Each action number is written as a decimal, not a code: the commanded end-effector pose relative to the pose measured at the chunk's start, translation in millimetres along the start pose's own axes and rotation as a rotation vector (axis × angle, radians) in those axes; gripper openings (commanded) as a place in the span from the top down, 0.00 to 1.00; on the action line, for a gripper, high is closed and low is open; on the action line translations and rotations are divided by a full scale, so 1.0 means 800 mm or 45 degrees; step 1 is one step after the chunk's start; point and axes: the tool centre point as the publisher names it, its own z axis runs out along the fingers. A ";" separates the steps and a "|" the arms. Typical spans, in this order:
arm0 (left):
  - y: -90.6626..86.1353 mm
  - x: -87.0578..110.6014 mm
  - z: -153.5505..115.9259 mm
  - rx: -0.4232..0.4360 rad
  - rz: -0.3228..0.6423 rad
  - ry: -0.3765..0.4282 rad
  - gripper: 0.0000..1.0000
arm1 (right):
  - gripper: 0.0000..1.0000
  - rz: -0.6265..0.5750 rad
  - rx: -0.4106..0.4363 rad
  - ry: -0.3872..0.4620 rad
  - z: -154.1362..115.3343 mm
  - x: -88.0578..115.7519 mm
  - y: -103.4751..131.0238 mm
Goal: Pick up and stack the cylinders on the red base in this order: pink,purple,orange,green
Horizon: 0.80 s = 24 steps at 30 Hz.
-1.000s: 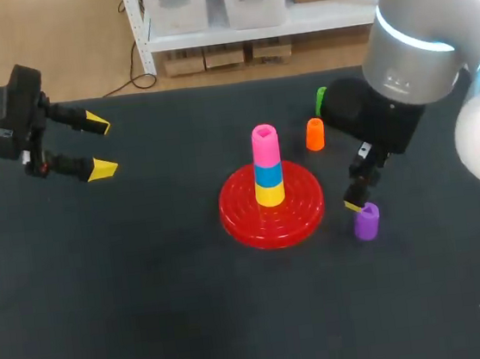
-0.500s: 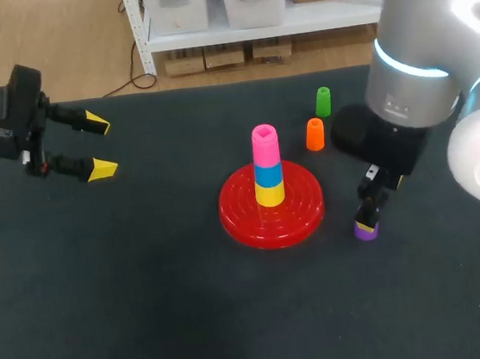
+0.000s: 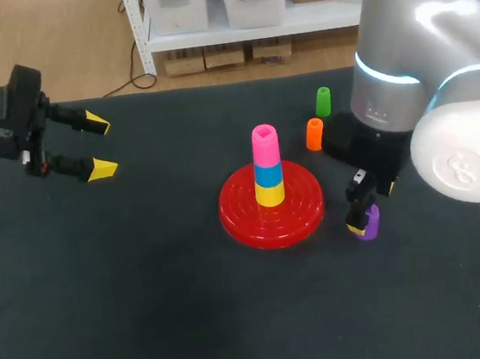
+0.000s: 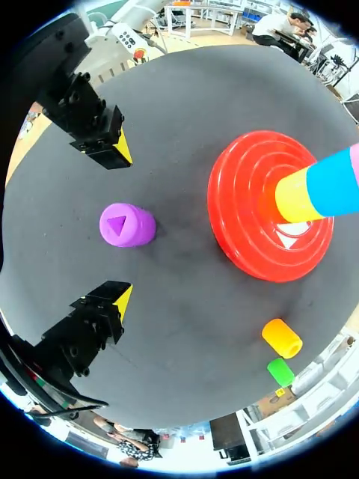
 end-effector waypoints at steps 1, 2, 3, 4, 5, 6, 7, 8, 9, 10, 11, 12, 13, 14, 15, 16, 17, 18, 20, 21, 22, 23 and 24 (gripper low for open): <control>-0.001 0.001 0.000 -0.004 0.002 -0.004 0.00 | 0.02 0.003 0.001 0.004 0.001 -0.002 0.000; -0.001 0.001 0.000 -0.004 0.002 -0.004 0.00 | 0.03 0.004 0.001 0.005 0.001 -0.002 0.000; -0.001 0.001 0.000 -0.004 0.002 -0.004 0.00 | 0.04 0.005 0.002 0.006 0.001 -0.002 0.000; -0.001 0.001 0.000 -0.004 0.002 -0.004 0.00 | 0.07 0.007 0.001 0.006 0.001 -0.002 0.000; -0.001 0.001 0.000 -0.004 0.002 -0.004 0.00 | 0.08 0.010 0.001 0.008 0.001 -0.002 0.000; -0.001 0.001 0.000 -0.004 0.002 -0.004 0.00 | 0.09 0.012 0.001 0.009 0.002 -0.002 0.000; -0.001 0.001 0.000 -0.004 0.002 -0.004 0.00 | 0.10 0.013 0.000 0.010 0.002 -0.002 -0.001; -0.001 0.001 0.000 -0.004 0.002 -0.004 0.00 | 0.12 0.014 0.000 0.012 0.002 -0.002 -0.001; -0.001 0.001 0.000 -0.004 0.002 -0.004 0.00 | 0.13 0.015 -0.001 0.013 0.002 -0.002 -0.001; -0.001 0.001 0.000 -0.004 0.002 -0.004 0.00 | 0.13 0.016 -0.002 0.014 0.002 -0.002 -0.001; -0.001 0.001 0.000 -0.004 0.002 -0.004 0.00 | 0.15 0.017 -0.003 0.016 0.002 -0.003 -0.001; -0.001 0.001 0.000 -0.004 0.002 -0.004 0.00 | 0.15 0.017 -0.003 0.016 0.002 -0.003 -0.001; -0.001 0.001 0.000 -0.004 0.002 -0.004 0.00 | 0.15 0.017 -0.004 0.017 0.002 -0.003 -0.001; -0.001 0.001 0.000 -0.004 0.002 -0.004 0.00 | 0.16 0.017 -0.004 0.019 0.003 -0.003 -0.001; -0.001 0.001 0.000 -0.004 0.002 -0.004 0.00 | 0.18 0.017 -0.004 0.020 0.003 -0.003 -0.001; -0.001 0.001 0.000 -0.004 0.002 -0.004 0.00 | 0.18 0.017 -0.005 0.022 0.003 -0.003 -0.001; -0.001 0.001 0.000 -0.004 0.002 -0.004 0.00 | 0.20 0.018 -0.004 0.023 0.003 -0.004 -0.001; -0.001 0.001 0.000 -0.004 0.002 -0.004 0.00 | 0.22 0.018 -0.004 0.025 0.003 -0.004 -0.001; -0.001 0.001 0.000 -0.004 0.002 -0.004 0.00 | 0.23 0.018 -0.005 0.027 0.004 -0.004 0.000; -0.001 0.001 0.000 -0.004 0.002 -0.004 0.00 | 0.23 0.018 -0.006 0.028 0.004 -0.004 0.000; -0.001 0.001 0.000 -0.004 0.002 -0.004 0.00 | 0.23 0.018 -0.007 0.029 0.004 -0.004 0.001; -0.001 0.001 0.000 -0.004 0.002 -0.004 0.00 | 0.23 0.018 -0.007 0.029 0.005 -0.004 0.001; -0.001 0.001 0.000 -0.004 0.002 -0.004 0.00 | 0.23 0.019 -0.008 0.030 0.005 -0.004 0.001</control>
